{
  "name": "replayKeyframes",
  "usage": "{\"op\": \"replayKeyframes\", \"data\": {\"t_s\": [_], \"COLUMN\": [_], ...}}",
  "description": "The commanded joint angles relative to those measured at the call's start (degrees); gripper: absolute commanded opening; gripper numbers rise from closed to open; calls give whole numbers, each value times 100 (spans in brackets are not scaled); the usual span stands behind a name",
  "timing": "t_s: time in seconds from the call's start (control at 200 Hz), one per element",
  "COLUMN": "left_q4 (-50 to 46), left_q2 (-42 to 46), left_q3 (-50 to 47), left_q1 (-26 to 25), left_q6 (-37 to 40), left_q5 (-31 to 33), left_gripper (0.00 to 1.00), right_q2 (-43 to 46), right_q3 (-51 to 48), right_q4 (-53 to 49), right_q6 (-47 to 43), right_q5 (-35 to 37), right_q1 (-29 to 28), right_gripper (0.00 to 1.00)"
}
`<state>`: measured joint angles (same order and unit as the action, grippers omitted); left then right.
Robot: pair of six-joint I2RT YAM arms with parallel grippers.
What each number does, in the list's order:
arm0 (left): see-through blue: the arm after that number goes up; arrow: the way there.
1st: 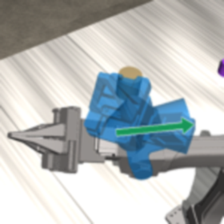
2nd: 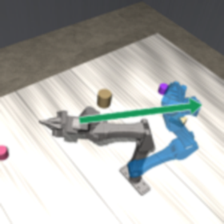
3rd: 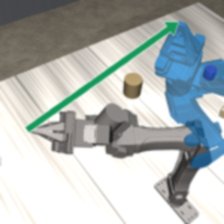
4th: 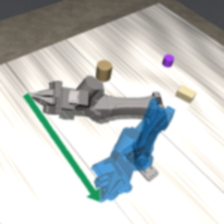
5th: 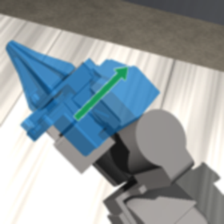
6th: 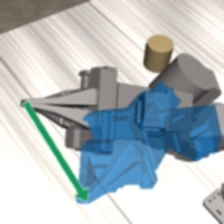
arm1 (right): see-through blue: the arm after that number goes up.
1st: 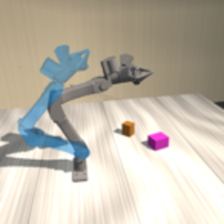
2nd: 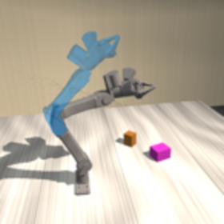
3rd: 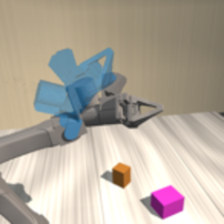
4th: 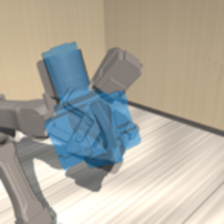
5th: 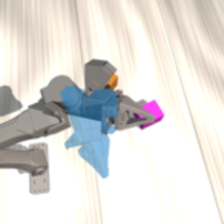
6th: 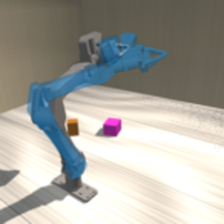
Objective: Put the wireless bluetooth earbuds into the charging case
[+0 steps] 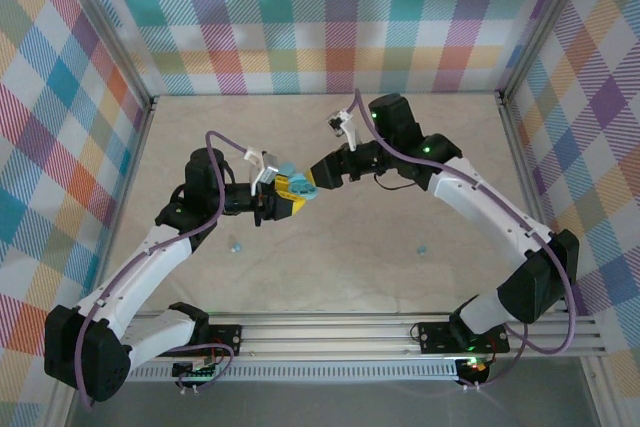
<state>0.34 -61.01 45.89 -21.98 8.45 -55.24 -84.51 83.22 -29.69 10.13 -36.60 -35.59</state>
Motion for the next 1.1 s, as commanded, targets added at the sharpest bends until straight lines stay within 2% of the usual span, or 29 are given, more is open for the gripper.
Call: {"op": "replayKeyframes", "data": {"t_s": [0.0, 0.345, 0.475, 0.605, 0.725, 0.945, 1.03, 1.095], "left_q4": [241, 552, 453, 476, 427, 380, 335, 303], "left_q2": [37, -129, -170, -248, -340, -529, -622, -655], "left_q3": [-113, -159, -134, -134, -75, 31, 97, 138], "left_q1": [35, 97, 106, 114, 132, 211, 229, 233], "left_q6": [-67, -278, -273, -324, -313, -273, -250, -223], "left_q5": [131, 195, 216, 214, 198, 84, 17, -19], "left_gripper": [0, 0, 0, 0, 0, 0, 0, 0], "right_q2": [222, 712, 895, 1013, 1048, 1287, 1360, 1359], "right_q3": [69, -413, -717, -1065, -1282, -2091, -2602, -2986], "right_q4": [-183, -265, -651, -1137, -1568, -2489, -2618, -2559], "right_q6": [81, 215, 671, 1135, 1026, 1351, 1484, 1536], "right_q5": [4, 806, 1469, 2149, 2784, 3820, 3701, 3440], "right_q1": [35, 153, 481, 1044, 1124, 1317, 1665, 2046], "right_gripper": [81, 81, 83, 79, 77, 75, 70, 63]}}
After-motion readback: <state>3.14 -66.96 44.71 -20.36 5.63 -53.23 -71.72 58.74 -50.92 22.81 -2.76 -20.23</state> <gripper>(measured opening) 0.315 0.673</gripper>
